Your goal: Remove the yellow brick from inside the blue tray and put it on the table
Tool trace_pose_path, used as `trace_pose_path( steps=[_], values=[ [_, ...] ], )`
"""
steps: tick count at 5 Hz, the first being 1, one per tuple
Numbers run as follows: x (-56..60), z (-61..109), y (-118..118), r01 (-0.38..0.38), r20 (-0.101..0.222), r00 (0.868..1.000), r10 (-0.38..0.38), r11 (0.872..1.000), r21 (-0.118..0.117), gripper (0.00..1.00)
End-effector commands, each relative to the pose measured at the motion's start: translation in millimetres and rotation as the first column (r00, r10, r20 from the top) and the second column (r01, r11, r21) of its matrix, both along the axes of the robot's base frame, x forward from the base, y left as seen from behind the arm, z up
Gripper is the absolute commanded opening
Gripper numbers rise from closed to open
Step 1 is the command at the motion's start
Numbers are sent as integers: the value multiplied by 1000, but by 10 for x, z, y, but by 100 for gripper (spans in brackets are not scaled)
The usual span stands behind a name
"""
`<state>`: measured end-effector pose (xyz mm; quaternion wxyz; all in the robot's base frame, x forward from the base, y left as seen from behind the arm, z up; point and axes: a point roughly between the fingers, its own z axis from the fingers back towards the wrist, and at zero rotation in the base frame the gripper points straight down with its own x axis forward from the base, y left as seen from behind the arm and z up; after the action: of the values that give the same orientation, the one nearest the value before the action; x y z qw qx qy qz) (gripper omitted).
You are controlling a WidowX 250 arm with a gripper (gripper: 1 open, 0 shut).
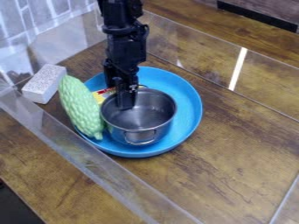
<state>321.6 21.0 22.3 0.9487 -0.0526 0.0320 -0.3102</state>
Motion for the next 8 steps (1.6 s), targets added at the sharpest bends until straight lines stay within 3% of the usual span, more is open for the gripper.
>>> trace_pose_path(
  steps=[1, 8],
  values=[
    [-45, -91, -14, 40, -22, 999, -40, 999, 8, 0],
    [-101, -189, -47, 96, -54, 994, -94, 995, 34, 0]
  ],
)
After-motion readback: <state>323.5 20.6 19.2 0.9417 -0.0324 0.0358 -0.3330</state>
